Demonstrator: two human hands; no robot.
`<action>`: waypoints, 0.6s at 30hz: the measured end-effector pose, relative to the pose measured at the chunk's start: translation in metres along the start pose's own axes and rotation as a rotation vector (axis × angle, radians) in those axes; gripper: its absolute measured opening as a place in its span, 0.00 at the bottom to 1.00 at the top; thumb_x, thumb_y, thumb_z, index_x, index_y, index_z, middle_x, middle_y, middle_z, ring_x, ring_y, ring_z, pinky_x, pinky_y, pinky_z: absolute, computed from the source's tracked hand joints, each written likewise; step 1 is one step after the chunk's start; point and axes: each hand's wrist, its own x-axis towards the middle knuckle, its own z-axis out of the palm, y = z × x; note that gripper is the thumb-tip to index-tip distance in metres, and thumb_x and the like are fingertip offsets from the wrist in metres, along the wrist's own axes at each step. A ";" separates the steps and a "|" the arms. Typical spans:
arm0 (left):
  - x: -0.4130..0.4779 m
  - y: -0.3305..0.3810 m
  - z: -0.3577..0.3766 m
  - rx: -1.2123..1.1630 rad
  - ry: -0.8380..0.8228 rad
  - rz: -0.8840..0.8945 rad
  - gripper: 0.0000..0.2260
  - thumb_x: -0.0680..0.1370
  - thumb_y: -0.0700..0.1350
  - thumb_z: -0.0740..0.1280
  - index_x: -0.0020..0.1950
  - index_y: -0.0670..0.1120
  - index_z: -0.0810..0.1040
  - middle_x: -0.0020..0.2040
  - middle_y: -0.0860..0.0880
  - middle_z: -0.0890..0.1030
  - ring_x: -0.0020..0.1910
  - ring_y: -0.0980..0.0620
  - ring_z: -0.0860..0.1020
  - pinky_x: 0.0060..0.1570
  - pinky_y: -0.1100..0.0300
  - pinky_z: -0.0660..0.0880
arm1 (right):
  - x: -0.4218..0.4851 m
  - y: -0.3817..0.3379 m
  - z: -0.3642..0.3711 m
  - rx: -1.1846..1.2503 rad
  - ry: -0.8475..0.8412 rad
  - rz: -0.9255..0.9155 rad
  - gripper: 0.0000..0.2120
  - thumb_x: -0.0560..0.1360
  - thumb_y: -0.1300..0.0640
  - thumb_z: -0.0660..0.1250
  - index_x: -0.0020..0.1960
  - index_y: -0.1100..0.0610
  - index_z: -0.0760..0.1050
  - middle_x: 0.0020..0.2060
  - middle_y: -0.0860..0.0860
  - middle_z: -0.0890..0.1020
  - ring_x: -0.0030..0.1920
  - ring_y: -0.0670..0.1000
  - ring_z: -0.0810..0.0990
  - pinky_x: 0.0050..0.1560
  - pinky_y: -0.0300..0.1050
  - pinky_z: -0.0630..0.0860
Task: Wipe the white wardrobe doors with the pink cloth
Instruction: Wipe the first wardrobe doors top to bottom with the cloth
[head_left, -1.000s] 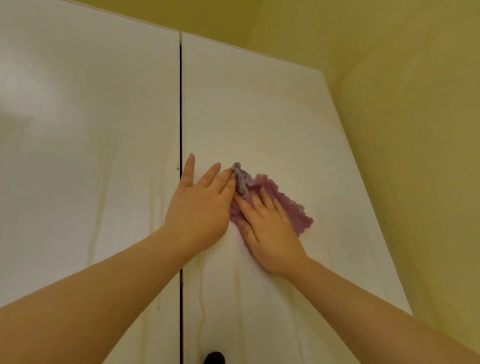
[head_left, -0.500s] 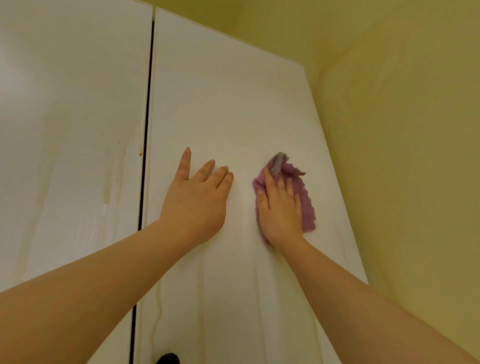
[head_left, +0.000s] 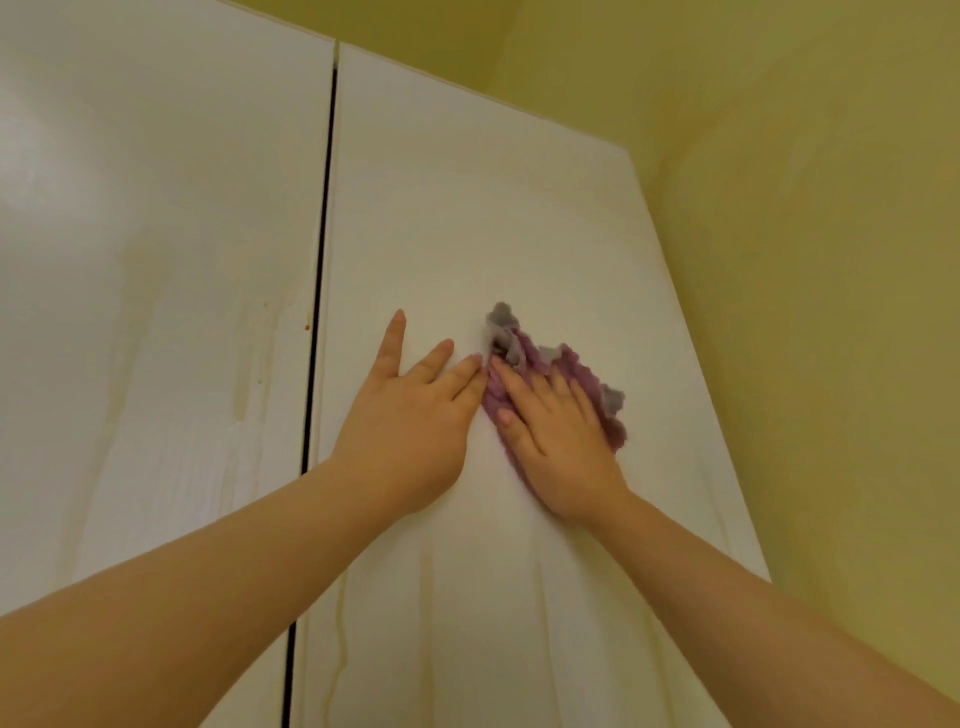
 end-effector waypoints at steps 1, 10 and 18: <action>0.000 0.000 -0.001 0.011 -0.007 0.002 0.23 0.83 0.46 0.41 0.78 0.47 0.39 0.79 0.50 0.43 0.77 0.48 0.43 0.63 0.40 0.26 | 0.004 0.011 -0.003 0.011 0.029 0.066 0.28 0.76 0.39 0.37 0.75 0.42 0.43 0.76 0.46 0.51 0.75 0.49 0.46 0.72 0.45 0.40; 0.009 0.020 -0.008 -0.053 0.014 -0.092 0.23 0.82 0.46 0.40 0.78 0.46 0.46 0.79 0.49 0.49 0.77 0.50 0.44 0.65 0.39 0.27 | -0.040 0.001 0.006 0.003 -0.086 0.082 0.31 0.72 0.38 0.31 0.74 0.40 0.39 0.76 0.46 0.48 0.75 0.50 0.42 0.71 0.44 0.35; 0.022 0.054 -0.007 0.024 -0.013 -0.024 0.23 0.82 0.43 0.40 0.78 0.42 0.46 0.78 0.45 0.48 0.77 0.46 0.46 0.62 0.38 0.27 | -0.036 0.041 0.002 0.018 -0.023 0.551 0.25 0.81 0.44 0.41 0.75 0.44 0.38 0.76 0.50 0.43 0.75 0.52 0.40 0.73 0.50 0.39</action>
